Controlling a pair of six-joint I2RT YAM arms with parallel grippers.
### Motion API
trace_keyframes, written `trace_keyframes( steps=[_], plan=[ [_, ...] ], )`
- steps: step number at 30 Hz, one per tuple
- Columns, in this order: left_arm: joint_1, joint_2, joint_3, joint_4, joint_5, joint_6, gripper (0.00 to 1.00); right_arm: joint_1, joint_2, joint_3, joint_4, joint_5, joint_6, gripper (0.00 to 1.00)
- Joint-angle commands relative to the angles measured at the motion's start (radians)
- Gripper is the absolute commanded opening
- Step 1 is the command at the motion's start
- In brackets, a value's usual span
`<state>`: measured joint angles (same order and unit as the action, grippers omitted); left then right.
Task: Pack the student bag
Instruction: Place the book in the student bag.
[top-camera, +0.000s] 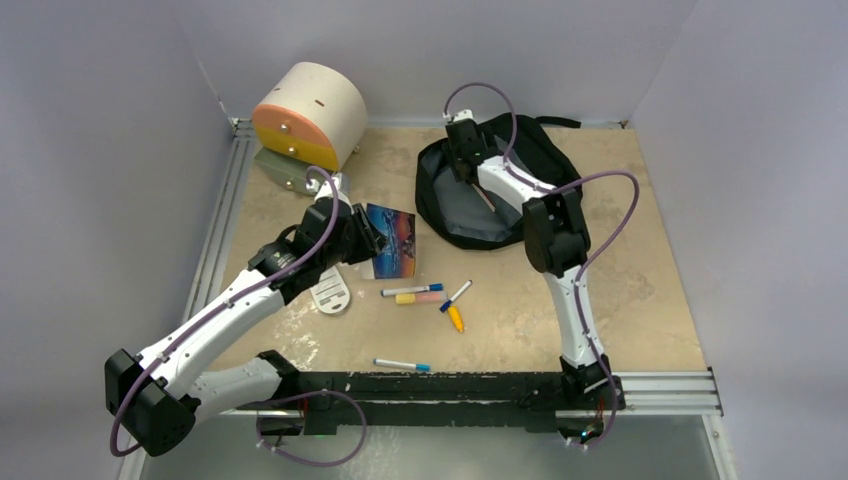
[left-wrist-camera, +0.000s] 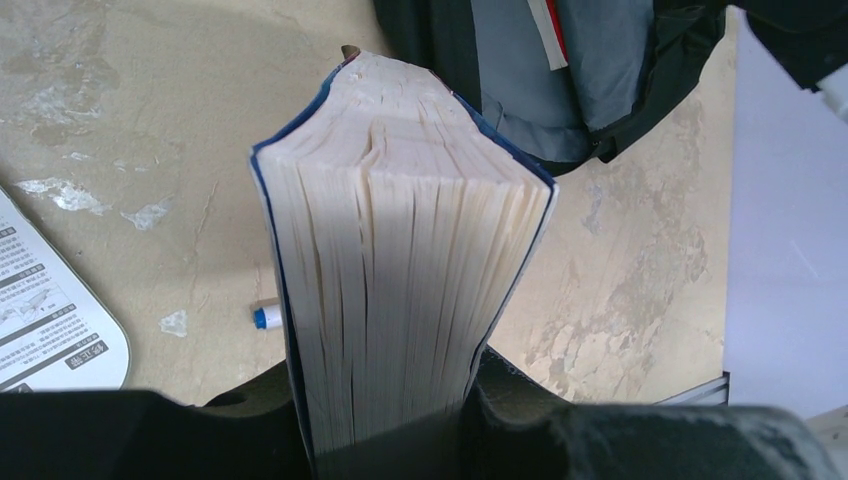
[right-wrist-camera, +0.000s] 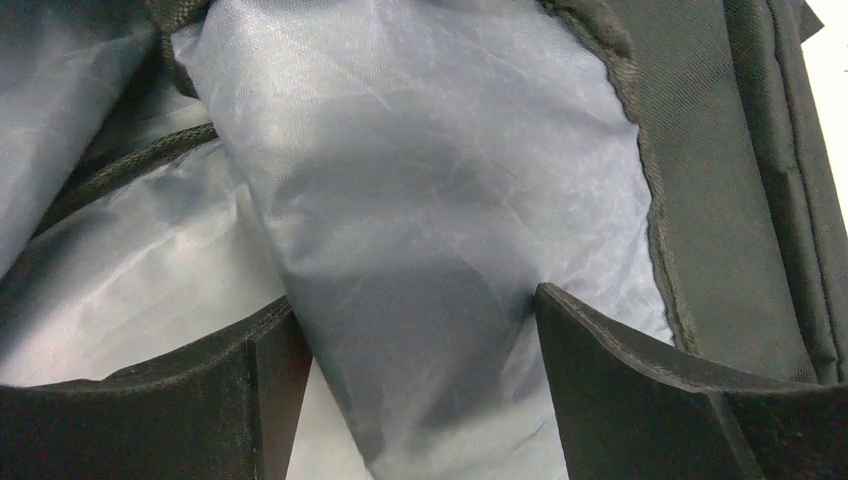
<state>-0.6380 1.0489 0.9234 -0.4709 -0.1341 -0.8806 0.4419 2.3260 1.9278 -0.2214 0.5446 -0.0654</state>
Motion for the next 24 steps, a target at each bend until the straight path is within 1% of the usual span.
trace_keyframes(
  steps=[1, 6, 9, 13, 19, 24],
  plan=[
    [-0.004, -0.055, 0.052, 0.173, 0.006, -0.045, 0.0, -0.005, 0.015, 0.032, 0.067, 0.109, -0.07, 0.8],
    [-0.004, -0.056, 0.047, 0.172, 0.008, -0.052, 0.0, -0.006, -0.019, -0.012, 0.139, 0.188, -0.083, 0.81],
    [-0.003, -0.055, 0.045, 0.173, 0.009, -0.051, 0.0, -0.01, -0.057, -0.032, 0.166, 0.189, -0.083, 0.8],
    [-0.004, -0.053, 0.043, 0.174, 0.011, -0.05, 0.0, -0.015, -0.078, -0.03, 0.154, 0.193, -0.09, 0.8],
    [-0.005, -0.062, 0.043, 0.175, 0.007, -0.045, 0.0, -0.027, -0.097, -0.041, 0.036, 0.241, -0.079, 0.8],
    [-0.004, -0.061, 0.06, 0.182, 0.008, -0.029, 0.0, -0.033, -0.122, -0.114, -0.069, 0.273, -0.06, 0.81]
  ],
)
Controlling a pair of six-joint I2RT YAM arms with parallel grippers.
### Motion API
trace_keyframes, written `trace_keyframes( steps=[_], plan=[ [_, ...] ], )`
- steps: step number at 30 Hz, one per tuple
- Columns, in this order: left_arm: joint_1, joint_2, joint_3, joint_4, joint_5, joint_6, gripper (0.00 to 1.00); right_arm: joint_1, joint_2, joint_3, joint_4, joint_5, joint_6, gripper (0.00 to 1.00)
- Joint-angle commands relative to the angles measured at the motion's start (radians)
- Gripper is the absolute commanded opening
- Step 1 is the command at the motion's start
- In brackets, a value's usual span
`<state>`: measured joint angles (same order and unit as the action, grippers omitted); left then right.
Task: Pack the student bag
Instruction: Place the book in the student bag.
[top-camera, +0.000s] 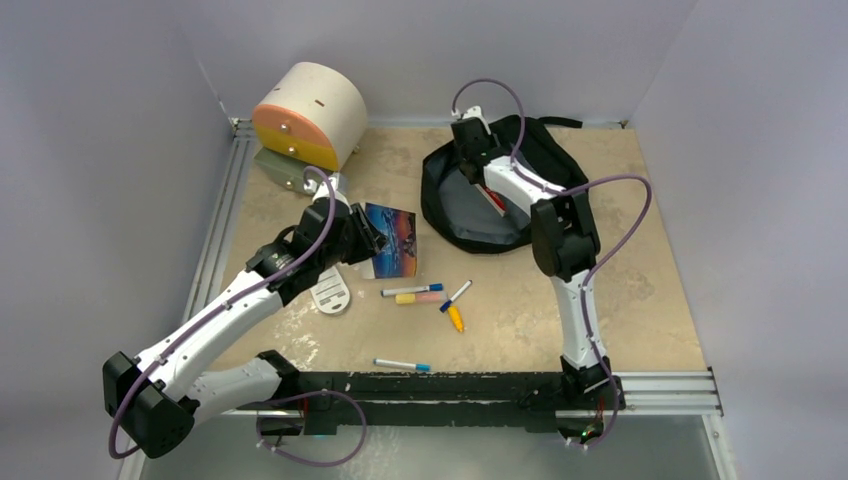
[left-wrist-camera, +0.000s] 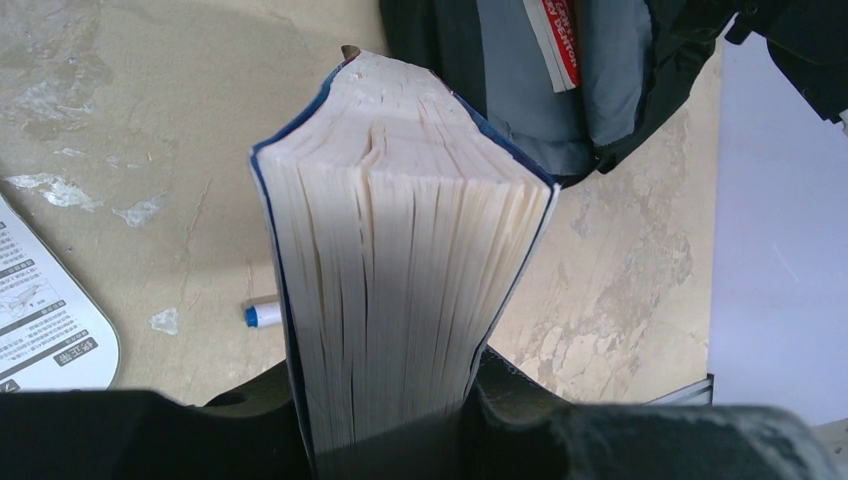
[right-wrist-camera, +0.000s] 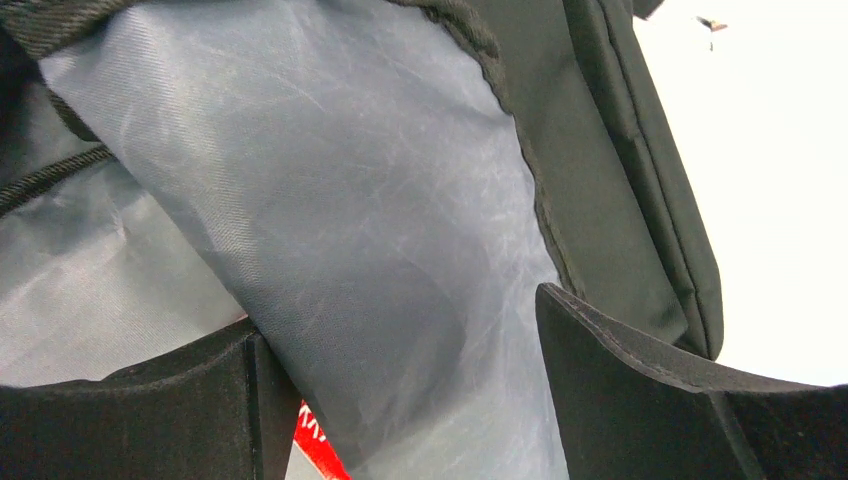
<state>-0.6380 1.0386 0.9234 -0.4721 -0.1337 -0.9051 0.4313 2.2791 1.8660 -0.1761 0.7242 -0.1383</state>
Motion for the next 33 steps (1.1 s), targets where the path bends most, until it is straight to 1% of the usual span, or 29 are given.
trace_keyframes(
  steps=[1, 4, 8, 10, 12, 15, 16, 17, 19, 21, 24, 27, 29, 30, 33],
  plan=[
    [-0.003, -0.049, 0.064, 0.184, 0.008, -0.001, 0.0, -0.022, -0.083, -0.071, -0.129, 0.093, 0.018, 0.81],
    [-0.004, -0.038, 0.071, 0.194, 0.015, 0.005, 0.0, -0.023, -0.108, -0.133, -0.153, 0.085, 0.041, 0.81],
    [-0.005, -0.021, 0.076, 0.209, 0.027, 0.006, 0.0, -0.023, -0.144, -0.201, -0.129, 0.117, 0.034, 0.81],
    [-0.005, -0.013, 0.081, 0.215, 0.033, 0.006, 0.0, -0.024, -0.159, -0.233, -0.088, 0.124, 0.005, 0.74],
    [-0.004, -0.004, 0.088, 0.222, 0.037, 0.006, 0.0, -0.025, -0.168, -0.243, -0.058, 0.127, -0.007, 0.54],
    [-0.004, 0.001, 0.105, 0.234, 0.032, 0.014, 0.0, -0.026, -0.176, -0.224, -0.048, 0.095, -0.011, 0.34],
    [-0.003, 0.001, 0.113, 0.242, 0.027, 0.017, 0.0, -0.027, -0.181, -0.211, -0.055, 0.071, -0.011, 0.28],
    [-0.004, 0.001, 0.122, 0.253, 0.023, 0.024, 0.0, -0.026, -0.184, -0.198, -0.063, 0.039, -0.005, 0.16],
    [-0.004, 0.003, 0.142, 0.278, 0.019, 0.033, 0.0, -0.028, -0.188, -0.16, -0.096, -0.034, 0.016, 0.0],
    [-0.004, 0.011, 0.167, 0.301, 0.03, 0.038, 0.0, -0.028, -0.187, -0.104, -0.151, -0.087, 0.065, 0.0],
    [-0.004, 0.033, 0.19, 0.363, 0.066, 0.039, 0.0, -0.026, -0.181, 0.005, -0.249, -0.215, 0.147, 0.0],
    [-0.004, 0.065, 0.204, 0.428, 0.1, 0.019, 0.0, -0.026, -0.147, 0.133, -0.335, -0.262, 0.257, 0.0],
    [-0.005, 0.091, 0.207, 0.485, 0.108, 0.001, 0.0, -0.026, -0.111, 0.214, -0.41, -0.328, 0.307, 0.0],
    [-0.004, 0.109, 0.201, 0.521, 0.106, -0.007, 0.0, -0.026, -0.099, 0.242, -0.429, -0.336, 0.334, 0.0],
    [0.001, 0.15, 0.171, 0.615, 0.09, -0.071, 0.0, -0.028, -0.077, 0.302, -0.453, -0.321, 0.348, 0.0]
  ],
)
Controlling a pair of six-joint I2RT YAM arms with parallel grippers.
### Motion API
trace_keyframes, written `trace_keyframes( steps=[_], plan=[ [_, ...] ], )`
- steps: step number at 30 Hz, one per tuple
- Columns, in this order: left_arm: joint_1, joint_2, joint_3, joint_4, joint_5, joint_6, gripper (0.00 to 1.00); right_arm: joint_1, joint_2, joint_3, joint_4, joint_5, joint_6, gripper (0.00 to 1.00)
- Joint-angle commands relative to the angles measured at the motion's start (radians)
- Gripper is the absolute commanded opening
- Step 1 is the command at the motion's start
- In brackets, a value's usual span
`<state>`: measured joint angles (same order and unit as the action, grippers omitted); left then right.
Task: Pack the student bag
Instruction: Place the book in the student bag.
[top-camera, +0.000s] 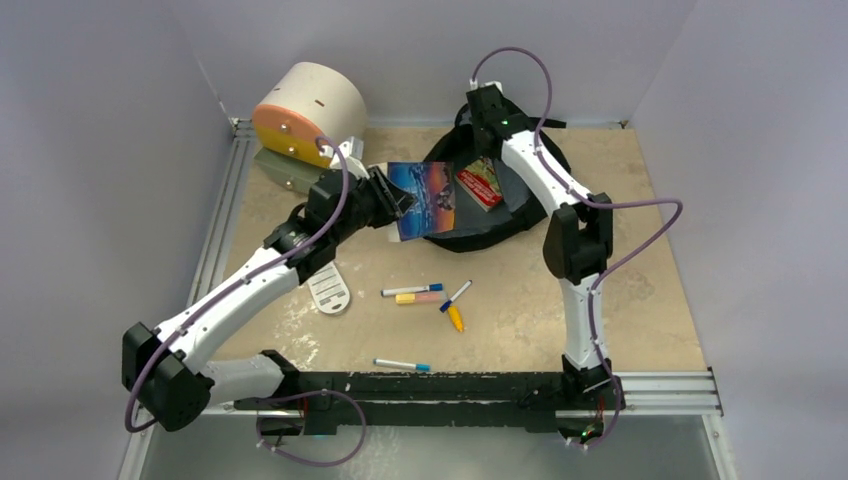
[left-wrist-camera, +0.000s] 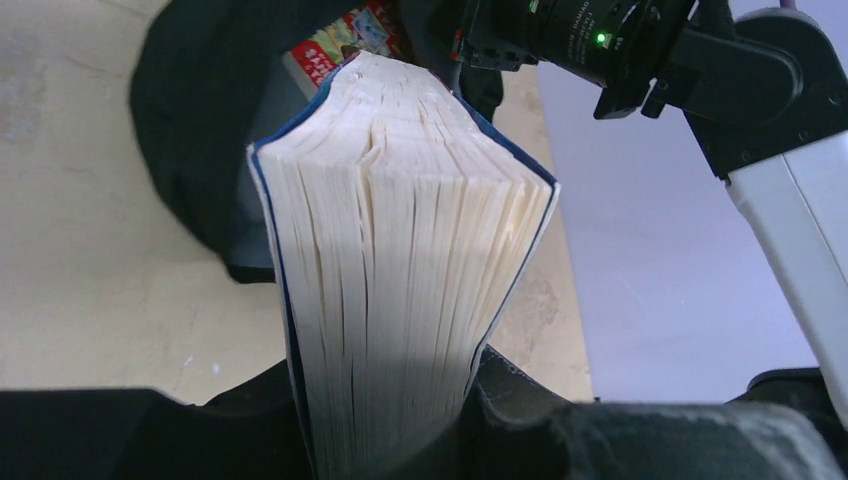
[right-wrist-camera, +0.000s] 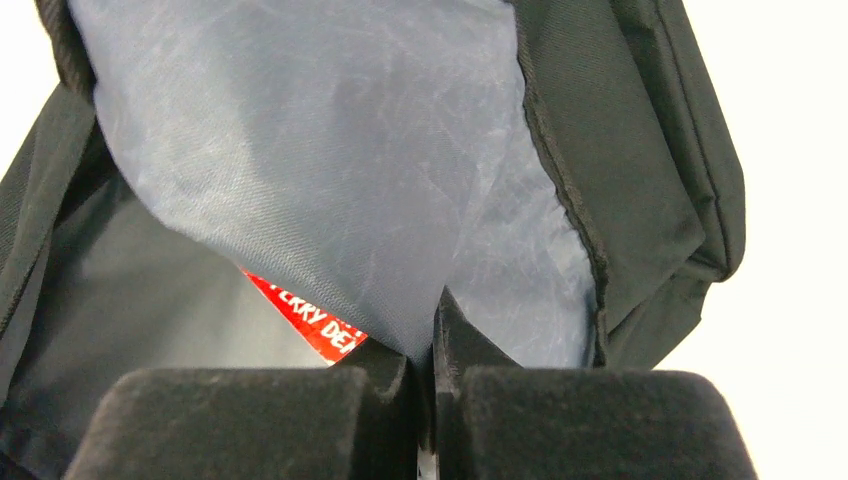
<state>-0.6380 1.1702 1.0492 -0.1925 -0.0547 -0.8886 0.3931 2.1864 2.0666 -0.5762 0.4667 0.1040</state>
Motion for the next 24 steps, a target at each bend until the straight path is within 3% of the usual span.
trace_keyframes(
  steps=[1, 11, 24],
  plan=[
    [0.005, 0.031, 0.033, 0.372, 0.005, -0.107, 0.0, 0.01, 0.018, 0.111, -0.055, -0.063, 0.109, 0.0],
    [0.083, 0.241, 0.017, 0.621, 0.016, -0.324, 0.0, 0.007, -0.04, 0.058, -0.007, -0.061, 0.169, 0.0],
    [0.086, 0.537, 0.12, 0.774, 0.093, -0.559, 0.0, -0.007, -0.075, 0.058, -0.024, -0.1, 0.24, 0.0]
  ],
)
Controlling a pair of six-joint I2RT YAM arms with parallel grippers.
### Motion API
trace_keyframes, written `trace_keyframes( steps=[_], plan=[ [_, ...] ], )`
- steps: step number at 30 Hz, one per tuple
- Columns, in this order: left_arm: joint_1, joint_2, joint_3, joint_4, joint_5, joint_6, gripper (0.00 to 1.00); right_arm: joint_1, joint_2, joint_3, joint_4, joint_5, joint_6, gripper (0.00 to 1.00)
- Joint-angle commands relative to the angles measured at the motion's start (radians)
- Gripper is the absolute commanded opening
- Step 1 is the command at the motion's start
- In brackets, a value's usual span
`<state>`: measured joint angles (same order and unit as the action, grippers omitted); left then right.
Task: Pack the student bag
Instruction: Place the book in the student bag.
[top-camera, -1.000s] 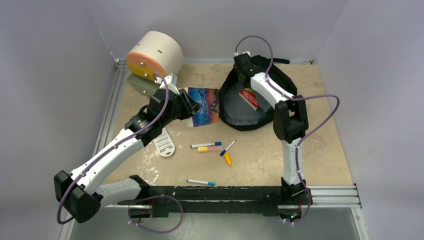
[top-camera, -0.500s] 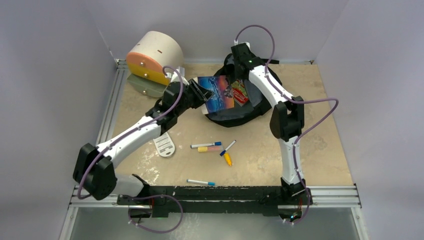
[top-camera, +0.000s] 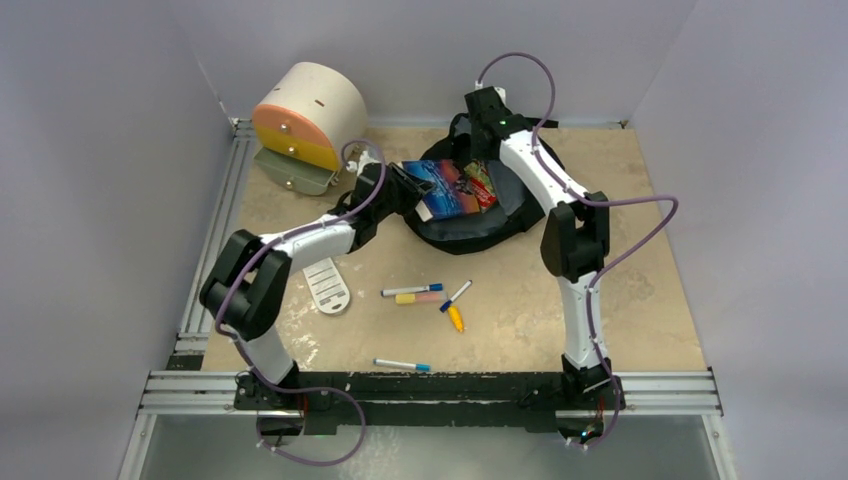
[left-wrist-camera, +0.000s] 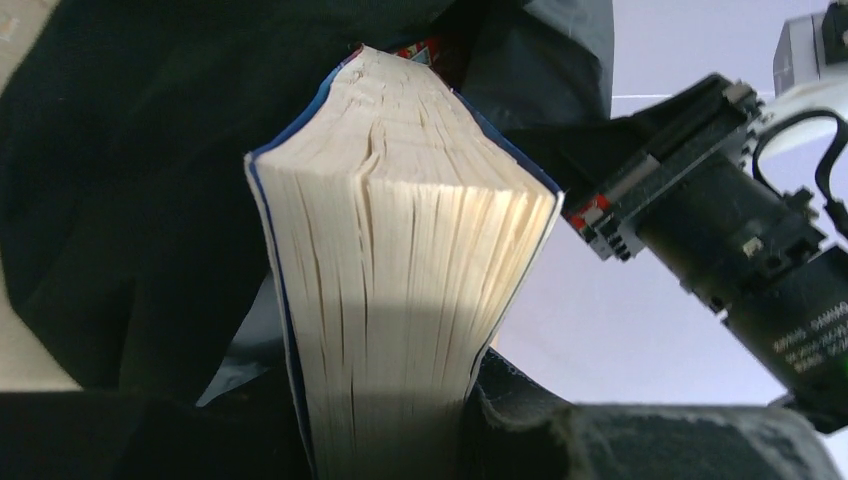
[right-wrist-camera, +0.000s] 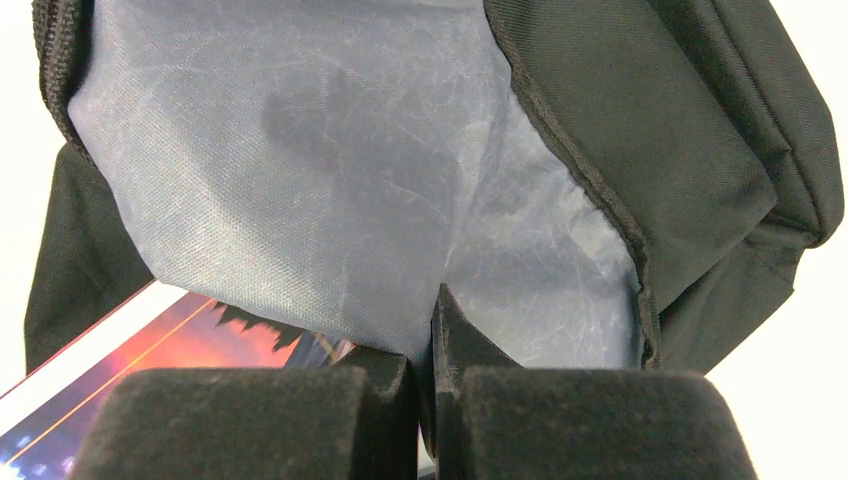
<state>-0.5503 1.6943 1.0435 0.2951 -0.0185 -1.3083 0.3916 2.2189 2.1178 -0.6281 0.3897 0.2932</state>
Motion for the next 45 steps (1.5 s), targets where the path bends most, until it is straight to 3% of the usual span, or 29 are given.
trace_keyframes(
  steps=[1, 20, 31, 40, 45],
  plan=[
    [-0.002, 0.029, 0.136, 0.292, 0.059, -0.153, 0.0, -0.005, -0.113, 0.001, 0.032, -0.023, 0.052, 0.0],
    [-0.016, 0.12, 0.24, 0.324, 0.068, -0.198, 0.0, -0.007, -0.153, -0.02, 0.084, -0.065, 0.07, 0.0],
    [-0.02, 0.376, 0.428, 0.479, 0.134, -0.189, 0.0, -0.006, -0.216, -0.075, 0.122, -0.199, 0.113, 0.0],
    [-0.039, 0.567, 0.592, 0.46, 0.148, -0.145, 0.0, -0.007, -0.293, -0.143, 0.124, -0.293, 0.132, 0.0],
    [-0.047, 0.646, 0.671, 0.448, 0.147, -0.149, 0.0, -0.007, -0.3, -0.165, 0.112, -0.271, 0.125, 0.0]
  ],
)
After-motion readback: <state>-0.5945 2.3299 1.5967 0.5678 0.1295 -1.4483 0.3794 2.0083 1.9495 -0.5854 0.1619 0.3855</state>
